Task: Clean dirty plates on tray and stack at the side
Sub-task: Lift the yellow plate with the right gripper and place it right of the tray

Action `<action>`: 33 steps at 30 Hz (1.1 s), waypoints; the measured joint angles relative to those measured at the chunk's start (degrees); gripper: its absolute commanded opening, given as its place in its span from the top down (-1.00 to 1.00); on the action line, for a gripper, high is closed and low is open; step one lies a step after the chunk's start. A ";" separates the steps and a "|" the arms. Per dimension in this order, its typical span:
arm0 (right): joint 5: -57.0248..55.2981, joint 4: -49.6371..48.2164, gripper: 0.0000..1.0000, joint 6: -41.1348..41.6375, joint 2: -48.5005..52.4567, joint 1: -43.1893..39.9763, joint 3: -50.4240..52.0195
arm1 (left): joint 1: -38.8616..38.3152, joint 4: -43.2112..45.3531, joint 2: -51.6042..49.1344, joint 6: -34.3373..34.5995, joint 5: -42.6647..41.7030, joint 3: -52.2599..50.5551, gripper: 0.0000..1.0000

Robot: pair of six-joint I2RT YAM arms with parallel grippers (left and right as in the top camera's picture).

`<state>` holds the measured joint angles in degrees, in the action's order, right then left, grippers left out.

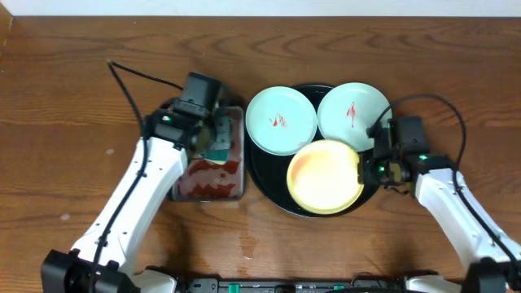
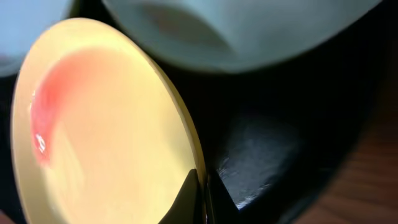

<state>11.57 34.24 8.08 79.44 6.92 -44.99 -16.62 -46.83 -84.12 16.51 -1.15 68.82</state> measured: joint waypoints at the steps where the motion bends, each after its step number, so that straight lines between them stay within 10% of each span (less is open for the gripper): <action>1: -1.20 0.39 0.97 0.00 -0.92 0.02 -0.90 | 0.79 -0.02 0.00 -0.46 0.00 0.00 0.85; 33: -67.06 -5.33 0.98 -22.03 -4.87 35.23 -10.82 | 6.86 4.98 -16.96 -4.59 0.00 0.00 0.85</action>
<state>-55.48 28.91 -13.96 74.56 42.15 -55.81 -9.76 -41.85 -101.08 11.92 -1.15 68.82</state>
